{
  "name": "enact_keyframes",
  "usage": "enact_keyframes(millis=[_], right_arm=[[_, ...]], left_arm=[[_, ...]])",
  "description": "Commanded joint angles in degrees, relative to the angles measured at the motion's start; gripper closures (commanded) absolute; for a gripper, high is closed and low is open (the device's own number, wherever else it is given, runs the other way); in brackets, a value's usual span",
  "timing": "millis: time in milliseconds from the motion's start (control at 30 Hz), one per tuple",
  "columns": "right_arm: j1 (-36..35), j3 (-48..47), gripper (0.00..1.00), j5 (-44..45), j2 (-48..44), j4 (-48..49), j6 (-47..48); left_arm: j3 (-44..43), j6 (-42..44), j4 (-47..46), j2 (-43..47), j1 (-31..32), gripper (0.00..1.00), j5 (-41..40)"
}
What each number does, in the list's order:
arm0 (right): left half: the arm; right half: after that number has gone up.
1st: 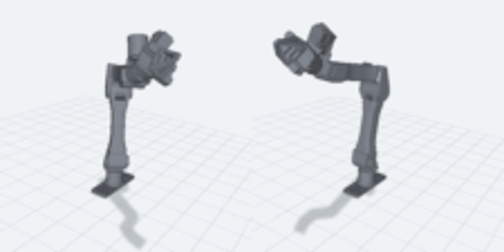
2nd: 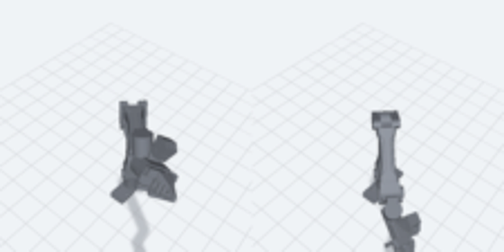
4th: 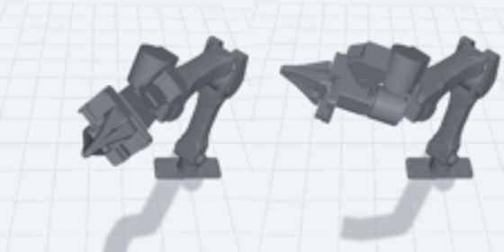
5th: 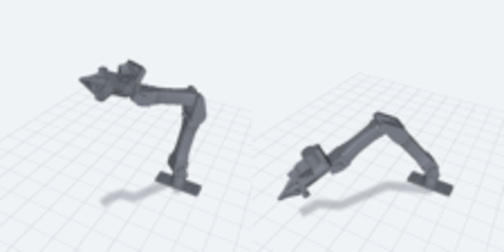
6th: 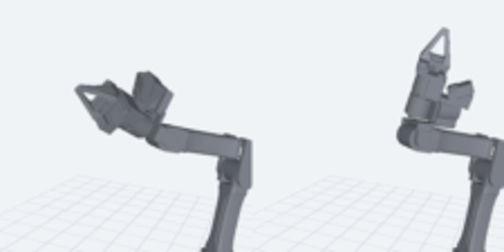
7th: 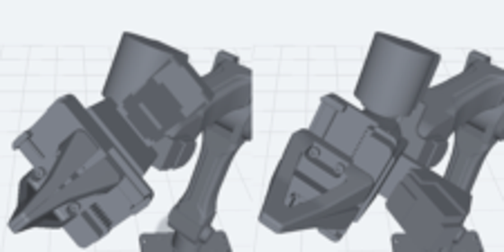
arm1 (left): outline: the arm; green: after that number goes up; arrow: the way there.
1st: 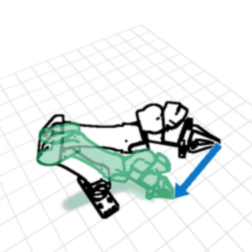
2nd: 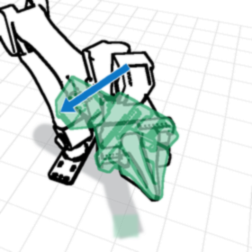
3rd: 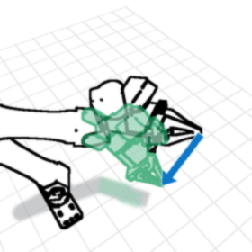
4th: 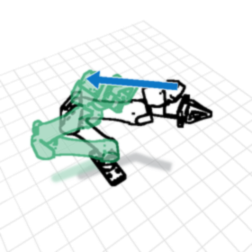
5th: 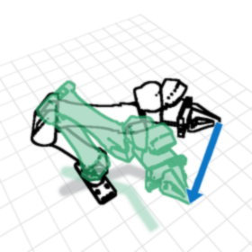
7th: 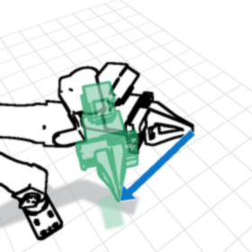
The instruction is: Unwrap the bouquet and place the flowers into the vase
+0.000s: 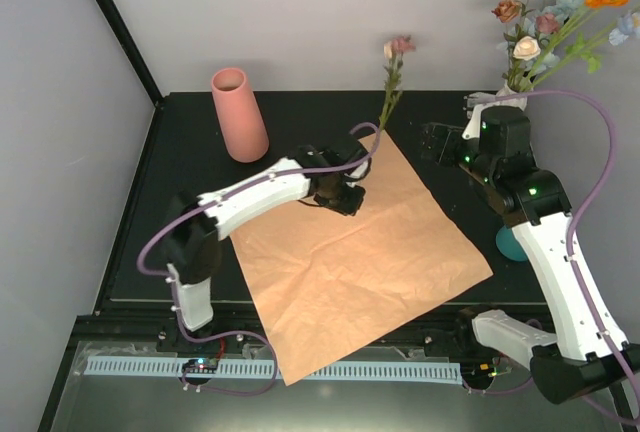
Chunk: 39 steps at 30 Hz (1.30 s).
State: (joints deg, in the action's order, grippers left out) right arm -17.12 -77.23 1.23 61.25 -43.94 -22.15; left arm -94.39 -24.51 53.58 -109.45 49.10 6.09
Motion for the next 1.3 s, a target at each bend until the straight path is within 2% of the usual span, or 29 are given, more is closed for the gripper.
enact_keyframes(millis=[0, 167, 333, 433, 533, 700, 867, 1067, 1167, 1267], right_arm=[[-0.5, -3.2, 0.0, -5.5, 1.2, 2.4, -0.4], [-0.5, -5.3, 0.0, -15.4, 3.8, 6.4, -4.2], [-0.5, -4.0, 0.0, -31.5, 6.9, 17.5, -13.9], [-0.4, -3.8, 0.02, -35.5, 8.8, 21.6, -18.7], [-0.5, -4.6, 0.09, -35.8, 10.3, 22.3, -20.1], [-0.5, -6.1, 0.27, -37.4, 12.6, 22.5, -22.7], [-0.5, -7.5, 0.37, -40.9, 13.9, 25.4, -25.1], [-0.4, -12.3, 0.52, -38.1, 14.5, 22.7, -23.3], [-0.4, -15.4, 0.66, -35.6, 14.6, 19.7, -21.1], [-0.2, -17.0, 0.67, -33.3, 14.3, 17.6, -19.1]], left_arm=[[6.8, -2.4, -7.1, 10.2, -0.9, 0.99, -2.7], [12.6, -1.4, -10.4, 18.9, -1.1, 0.99, -1.8], [15.9, 2.0, -11.8, 25.7, -0.9, 0.98, 0.9], [17.2, 3.7, -12.8, 29.2, -0.7, 0.98, 2.4], [18.0, 4.9, -13.6, 31.9, -0.4, 0.99, 4.1], [17.7, 9.0, -12.5, 34.1, 1.8, 0.98, 5.1], [17.3, 10.7, -10.8, 34.5, 3.6, 0.98, 4.8], [17.4, 11.7, -9.2, 35.1, 7.1, 0.99, 2.3], [18.1, 11.4, -8.4, 35.4, 8.1, 0.98, 0.6], [18.8, 10.6, -8.4, 35.7, 8.7, 0.98, -0.6]])
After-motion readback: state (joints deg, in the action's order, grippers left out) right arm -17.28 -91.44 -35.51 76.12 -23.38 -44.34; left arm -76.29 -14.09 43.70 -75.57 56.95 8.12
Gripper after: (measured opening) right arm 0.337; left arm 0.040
